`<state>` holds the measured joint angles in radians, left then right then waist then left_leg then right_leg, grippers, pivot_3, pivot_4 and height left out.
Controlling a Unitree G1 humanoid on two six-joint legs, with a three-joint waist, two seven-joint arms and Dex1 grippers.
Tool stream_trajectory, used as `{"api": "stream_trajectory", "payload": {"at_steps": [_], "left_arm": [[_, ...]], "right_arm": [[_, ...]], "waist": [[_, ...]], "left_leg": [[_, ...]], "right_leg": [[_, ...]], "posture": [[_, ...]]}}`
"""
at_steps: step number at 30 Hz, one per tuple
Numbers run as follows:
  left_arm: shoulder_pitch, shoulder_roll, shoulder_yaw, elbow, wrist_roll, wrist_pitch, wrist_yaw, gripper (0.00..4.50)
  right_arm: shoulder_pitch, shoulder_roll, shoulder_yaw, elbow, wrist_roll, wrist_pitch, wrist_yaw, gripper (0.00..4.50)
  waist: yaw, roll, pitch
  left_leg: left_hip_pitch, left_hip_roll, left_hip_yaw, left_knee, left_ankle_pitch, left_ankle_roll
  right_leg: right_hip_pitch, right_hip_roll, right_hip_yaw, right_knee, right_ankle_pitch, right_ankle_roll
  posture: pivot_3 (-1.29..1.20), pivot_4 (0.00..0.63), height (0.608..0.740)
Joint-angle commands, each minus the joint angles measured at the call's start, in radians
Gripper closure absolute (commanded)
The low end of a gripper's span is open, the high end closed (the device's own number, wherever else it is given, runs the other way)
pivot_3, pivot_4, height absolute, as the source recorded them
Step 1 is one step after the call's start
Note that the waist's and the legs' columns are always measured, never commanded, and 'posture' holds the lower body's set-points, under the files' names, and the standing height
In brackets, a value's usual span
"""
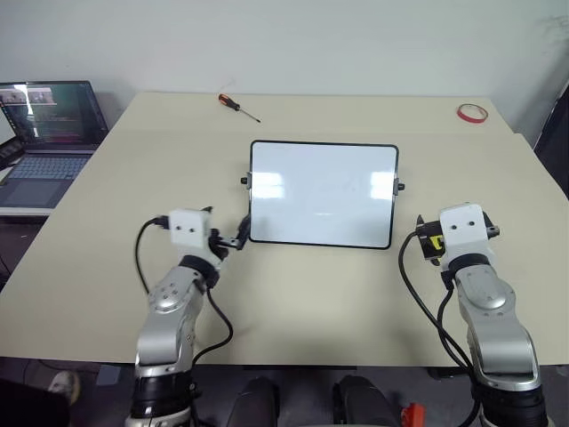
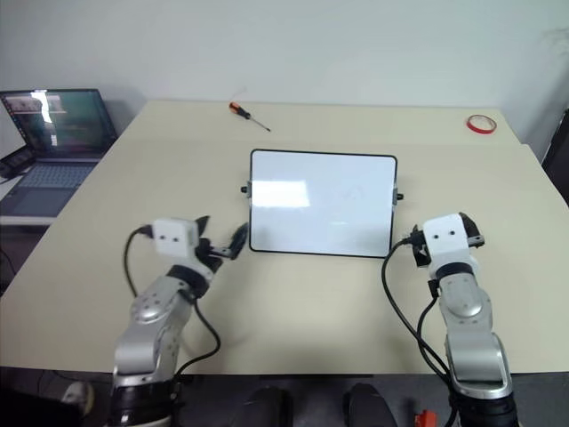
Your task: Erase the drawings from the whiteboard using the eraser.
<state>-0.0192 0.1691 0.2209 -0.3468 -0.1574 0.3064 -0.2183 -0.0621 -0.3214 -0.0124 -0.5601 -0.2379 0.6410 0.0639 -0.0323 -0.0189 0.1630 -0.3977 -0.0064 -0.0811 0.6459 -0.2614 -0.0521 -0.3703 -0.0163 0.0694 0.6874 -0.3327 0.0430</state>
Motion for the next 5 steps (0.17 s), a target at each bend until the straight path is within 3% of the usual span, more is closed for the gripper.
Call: {"api": "stream_trajectory", "payload": {"at_steps": [1,5], "left_arm": [[0.13,-0.028,0.059,-0.131,0.022,-0.017,0.083,0.0],[0.184,-0.046,0.072,-0.17,0.026,-0.003,0.133,0.0]], "right_arm": [[0.044,-0.005,0.026,-0.048,-0.031,-0.046,0.003,0.06],[0.084,-0.016,0.066,-0.048,-0.057,-0.072,0.017,0.06]], "waist": [[0.001,0.0,0.0],[0.004,-0.001,0.0]], "left_leg": [[0.0,0.0,0.0,0.0,0.0,0.0],[0.0,0.0,-0.002,0.001,0.0,0.0]], "right_leg": [[0.0,0.0,0.0,0.0,0.0,0.0],[0.001,0.0,0.0,0.001,0.0,0.0]], "posture": [[0.0,0.15,0.74],[0.0,0.15,0.74]]}}
